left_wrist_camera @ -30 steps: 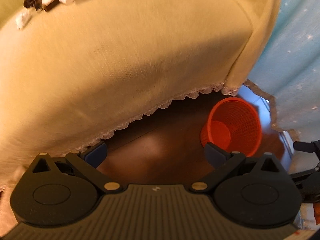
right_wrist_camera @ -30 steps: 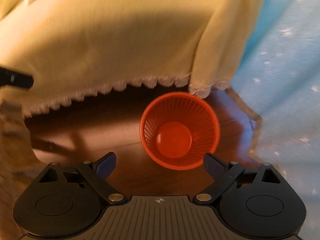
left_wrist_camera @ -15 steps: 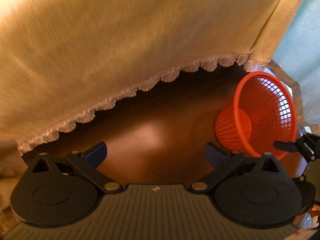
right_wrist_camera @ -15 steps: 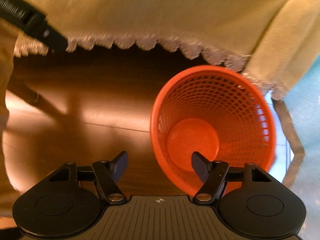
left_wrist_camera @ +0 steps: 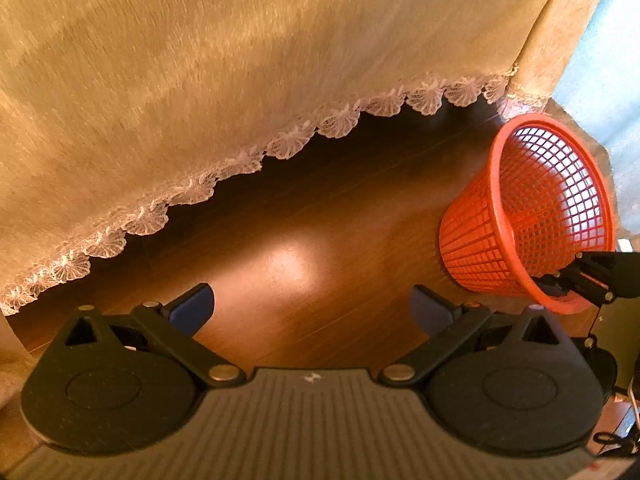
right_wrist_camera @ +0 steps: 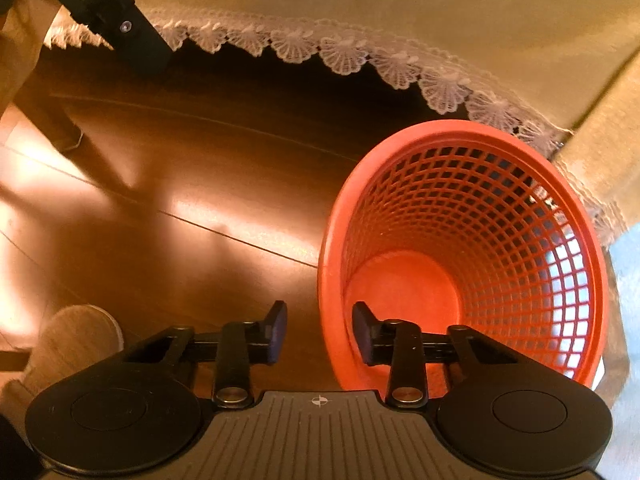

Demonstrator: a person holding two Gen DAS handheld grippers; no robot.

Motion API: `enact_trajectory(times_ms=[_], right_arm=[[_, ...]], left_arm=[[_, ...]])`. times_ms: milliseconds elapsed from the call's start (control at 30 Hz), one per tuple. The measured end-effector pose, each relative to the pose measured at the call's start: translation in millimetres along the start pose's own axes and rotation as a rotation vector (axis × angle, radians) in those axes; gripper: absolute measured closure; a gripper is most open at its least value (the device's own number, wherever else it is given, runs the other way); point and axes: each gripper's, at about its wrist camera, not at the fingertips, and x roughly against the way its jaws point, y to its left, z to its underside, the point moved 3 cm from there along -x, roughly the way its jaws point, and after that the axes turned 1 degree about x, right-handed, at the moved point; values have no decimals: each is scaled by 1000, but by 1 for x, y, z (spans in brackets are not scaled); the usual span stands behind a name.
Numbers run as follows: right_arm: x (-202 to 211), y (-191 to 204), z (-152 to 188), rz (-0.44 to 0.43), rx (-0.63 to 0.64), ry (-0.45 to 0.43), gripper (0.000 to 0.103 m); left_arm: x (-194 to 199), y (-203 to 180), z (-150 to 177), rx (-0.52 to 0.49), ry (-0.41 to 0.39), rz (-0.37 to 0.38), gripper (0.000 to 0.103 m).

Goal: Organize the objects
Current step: 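Move the right gripper down toward the orange mesh wastebasket rim, then grasp the wastebasket rim with the right gripper and lift it onto the sofa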

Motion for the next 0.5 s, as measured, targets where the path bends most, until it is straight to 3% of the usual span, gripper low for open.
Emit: enact_trajectory(times_ms=[500], right_arm=[[-18, -1, 6, -6, 156, -33, 98]], left_arm=[[-13, 2, 0, -8, 17, 2, 1]])
